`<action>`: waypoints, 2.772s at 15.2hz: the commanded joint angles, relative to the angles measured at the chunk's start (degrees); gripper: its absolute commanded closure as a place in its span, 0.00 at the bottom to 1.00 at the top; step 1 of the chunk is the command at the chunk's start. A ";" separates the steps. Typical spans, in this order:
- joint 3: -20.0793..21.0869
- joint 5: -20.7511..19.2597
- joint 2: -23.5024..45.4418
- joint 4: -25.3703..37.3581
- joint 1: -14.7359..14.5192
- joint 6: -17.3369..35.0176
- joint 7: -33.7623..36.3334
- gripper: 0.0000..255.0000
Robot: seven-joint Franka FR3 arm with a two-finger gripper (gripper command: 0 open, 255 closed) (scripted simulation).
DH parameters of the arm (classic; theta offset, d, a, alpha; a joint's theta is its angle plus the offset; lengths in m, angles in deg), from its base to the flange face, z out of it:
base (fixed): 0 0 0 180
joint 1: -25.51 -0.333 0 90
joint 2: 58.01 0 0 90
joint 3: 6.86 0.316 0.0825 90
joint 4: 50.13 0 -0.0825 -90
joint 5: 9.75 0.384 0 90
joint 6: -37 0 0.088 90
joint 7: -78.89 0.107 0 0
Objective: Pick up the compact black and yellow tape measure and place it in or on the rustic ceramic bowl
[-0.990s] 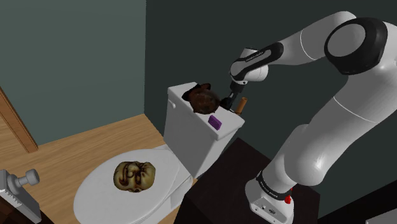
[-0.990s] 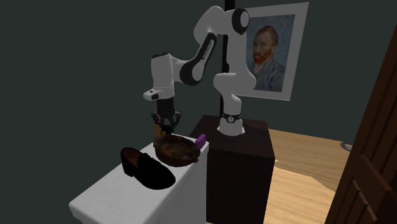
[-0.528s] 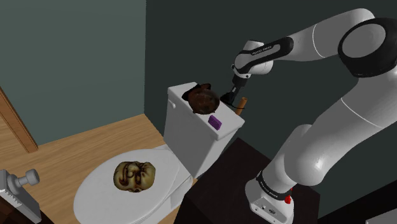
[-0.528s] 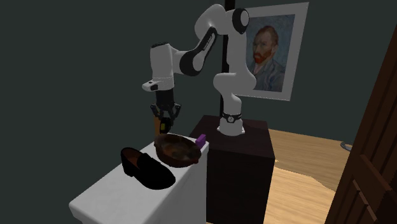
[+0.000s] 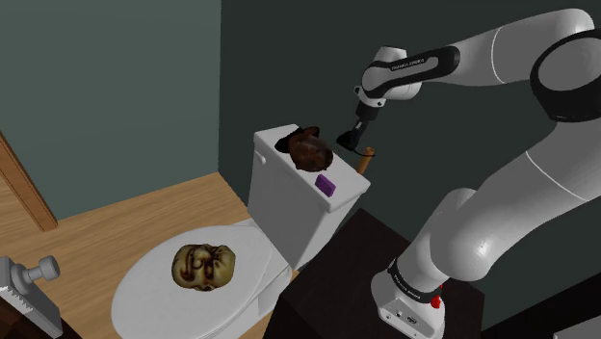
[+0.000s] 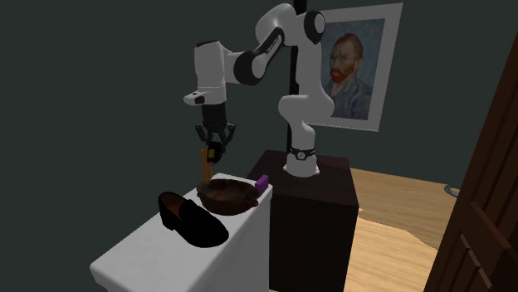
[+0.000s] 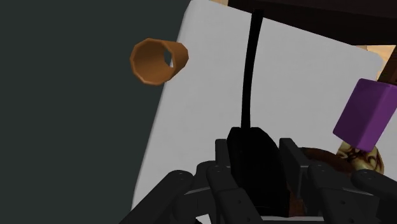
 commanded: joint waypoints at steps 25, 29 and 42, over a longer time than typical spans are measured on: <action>7.19 9.80 13.97 19.72 -7.24 -7.98 8.65 1.00; 7.18 10.48 15.10 17.77 -7.14 -5.06 8.14 1.00; 7.30 12.12 17.67 14.77 -6.87 0.14 6.96 1.00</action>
